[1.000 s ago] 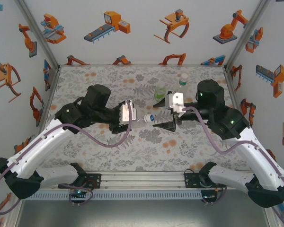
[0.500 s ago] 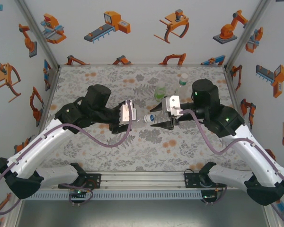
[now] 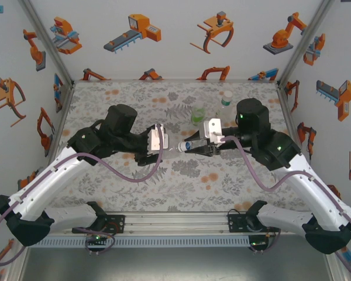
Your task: Screw on the bottle caps
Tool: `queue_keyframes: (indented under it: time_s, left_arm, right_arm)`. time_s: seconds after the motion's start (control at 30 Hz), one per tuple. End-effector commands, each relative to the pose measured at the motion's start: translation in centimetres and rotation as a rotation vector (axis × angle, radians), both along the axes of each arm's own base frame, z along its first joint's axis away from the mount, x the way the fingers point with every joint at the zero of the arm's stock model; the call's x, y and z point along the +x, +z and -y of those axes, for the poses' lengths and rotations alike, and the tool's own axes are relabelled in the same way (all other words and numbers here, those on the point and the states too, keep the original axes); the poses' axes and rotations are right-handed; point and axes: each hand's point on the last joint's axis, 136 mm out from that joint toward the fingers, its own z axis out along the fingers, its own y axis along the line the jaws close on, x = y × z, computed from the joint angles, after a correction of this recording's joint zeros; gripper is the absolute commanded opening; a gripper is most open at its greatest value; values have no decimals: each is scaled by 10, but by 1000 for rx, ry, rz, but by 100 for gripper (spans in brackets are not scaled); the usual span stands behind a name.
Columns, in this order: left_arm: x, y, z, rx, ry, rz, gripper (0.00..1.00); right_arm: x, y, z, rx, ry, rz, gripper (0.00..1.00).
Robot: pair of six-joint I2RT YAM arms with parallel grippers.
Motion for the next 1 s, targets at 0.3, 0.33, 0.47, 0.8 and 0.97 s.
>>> queue_keyframes:
  time_s: [0.3, 0.33, 0.47, 0.8, 0.97]
  left_arm:
    - [7, 12, 3, -37, 28, 50, 1]
    - [9, 11, 3, -34, 39, 53, 1]
    - [17, 6, 4, -18, 68, 57, 0]
    - [32, -5, 13, 10, 95, 51, 1]
    - [33, -7, 15, 17, 97, 50, 0]
  right_arm:
    - [52, -3, -1, 200, -404, -657, 9]
    - [61, -7, 2, 239, -471, -767, 7]
    - [86, -38, 19, 342, -739, -1231, 0]
    - [77, -111, 18, 253, -1004, -1977, 0]
    - [80, -107, 19, 265, -1017, -1944, 5]
